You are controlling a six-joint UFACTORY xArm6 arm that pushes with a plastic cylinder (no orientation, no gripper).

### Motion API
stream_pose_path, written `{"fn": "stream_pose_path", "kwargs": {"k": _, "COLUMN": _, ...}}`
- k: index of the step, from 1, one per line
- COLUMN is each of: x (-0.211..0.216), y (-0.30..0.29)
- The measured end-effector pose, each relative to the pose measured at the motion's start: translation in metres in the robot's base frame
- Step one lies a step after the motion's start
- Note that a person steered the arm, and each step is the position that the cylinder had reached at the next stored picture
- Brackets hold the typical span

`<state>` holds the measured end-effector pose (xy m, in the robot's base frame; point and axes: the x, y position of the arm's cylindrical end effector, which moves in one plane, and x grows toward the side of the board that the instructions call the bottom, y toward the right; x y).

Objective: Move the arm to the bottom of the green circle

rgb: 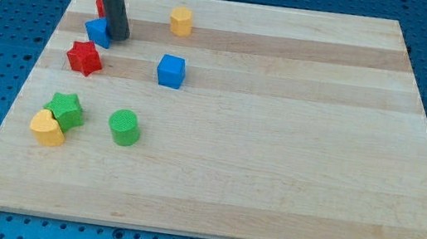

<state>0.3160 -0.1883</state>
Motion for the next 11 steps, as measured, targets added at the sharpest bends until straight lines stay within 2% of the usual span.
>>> {"fn": "stream_pose_path", "kwargs": {"k": 1, "x": 0.006, "y": 0.026}}
{"fn": "stream_pose_path", "kwargs": {"k": 2, "x": 0.038, "y": 0.08}}
{"fn": "stream_pose_path", "kwargs": {"k": 3, "x": 0.053, "y": 0.158}}
{"fn": "stream_pose_path", "kwargs": {"k": 4, "x": 0.068, "y": 0.167}}
{"fn": "stream_pose_path", "kwargs": {"k": 5, "x": 0.053, "y": 0.192}}
{"fn": "stream_pose_path", "kwargs": {"k": 6, "x": 0.14, "y": 0.251}}
{"fn": "stream_pose_path", "kwargs": {"k": 7, "x": 0.238, "y": 0.236}}
{"fn": "stream_pose_path", "kwargs": {"k": 8, "x": 0.301, "y": 0.167}}
{"fn": "stream_pose_path", "kwargs": {"k": 9, "x": 0.303, "y": 0.131}}
{"fn": "stream_pose_path", "kwargs": {"k": 10, "x": 0.262, "y": 0.036}}
{"fn": "stream_pose_path", "kwargs": {"k": 11, "x": 0.235, "y": 0.012}}
